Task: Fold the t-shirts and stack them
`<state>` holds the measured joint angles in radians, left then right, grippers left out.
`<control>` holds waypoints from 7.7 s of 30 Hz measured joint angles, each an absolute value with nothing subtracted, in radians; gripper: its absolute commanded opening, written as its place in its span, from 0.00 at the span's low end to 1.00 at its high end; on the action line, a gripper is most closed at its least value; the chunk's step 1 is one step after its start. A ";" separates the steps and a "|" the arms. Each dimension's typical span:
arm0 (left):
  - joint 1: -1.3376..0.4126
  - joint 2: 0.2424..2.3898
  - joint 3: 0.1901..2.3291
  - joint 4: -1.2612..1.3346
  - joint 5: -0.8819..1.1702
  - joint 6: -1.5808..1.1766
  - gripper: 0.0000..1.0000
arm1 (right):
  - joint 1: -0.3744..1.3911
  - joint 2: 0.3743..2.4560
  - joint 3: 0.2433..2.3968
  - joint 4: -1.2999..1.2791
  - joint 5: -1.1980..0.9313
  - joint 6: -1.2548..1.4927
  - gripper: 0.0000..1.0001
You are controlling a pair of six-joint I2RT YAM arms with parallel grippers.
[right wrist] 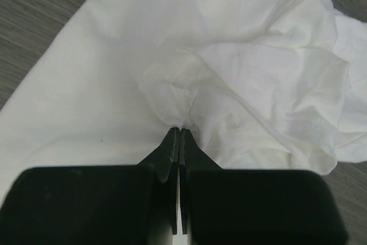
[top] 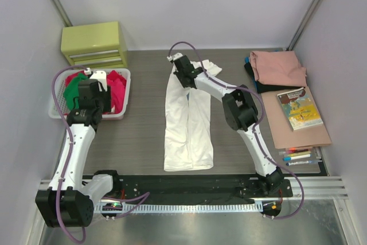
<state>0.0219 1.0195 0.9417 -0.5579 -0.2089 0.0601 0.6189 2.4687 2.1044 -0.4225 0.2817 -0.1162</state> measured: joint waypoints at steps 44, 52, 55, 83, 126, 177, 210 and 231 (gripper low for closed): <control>0.022 0.989 0.917 -0.559 -0.179 0.079 0.50 | 0.622 2.416 2.086 -0.384 0.324 -0.163 0.01; 0.022 1.002 0.917 -0.559 -0.179 0.081 0.50 | 0.621 2.389 2.008 -0.361 0.360 -0.163 0.01; 0.022 1.005 0.917 -0.559 -0.179 0.082 0.50 | 0.613 2.357 1.934 -0.355 0.383 -0.170 0.01; 0.022 1.004 0.881 -0.559 -0.163 0.083 0.50 | 0.582 2.088 1.611 -0.247 0.545 -0.212 0.01; 0.022 1.014 0.880 -0.560 -0.136 0.086 0.50 | 0.491 2.008 1.537 -0.213 0.472 -0.193 0.68; 0.022 1.055 0.861 -0.576 -0.086 0.092 0.58 | 0.316 2.413 2.106 -0.525 0.033 -0.053 0.01; 0.022 1.080 0.861 -0.589 -0.104 0.113 0.59 | 0.408 2.690 2.523 -0.664 -0.048 -0.102 0.02; 0.022 1.082 0.861 -0.607 -0.090 0.115 0.59 | 0.455 2.486 2.183 -0.455 0.080 -0.189 0.81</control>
<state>0.0219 1.0817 0.8612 -0.6071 -0.0898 0.1146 0.4545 2.4855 2.1830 -0.4553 0.0803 -0.1886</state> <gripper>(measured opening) 0.589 0.809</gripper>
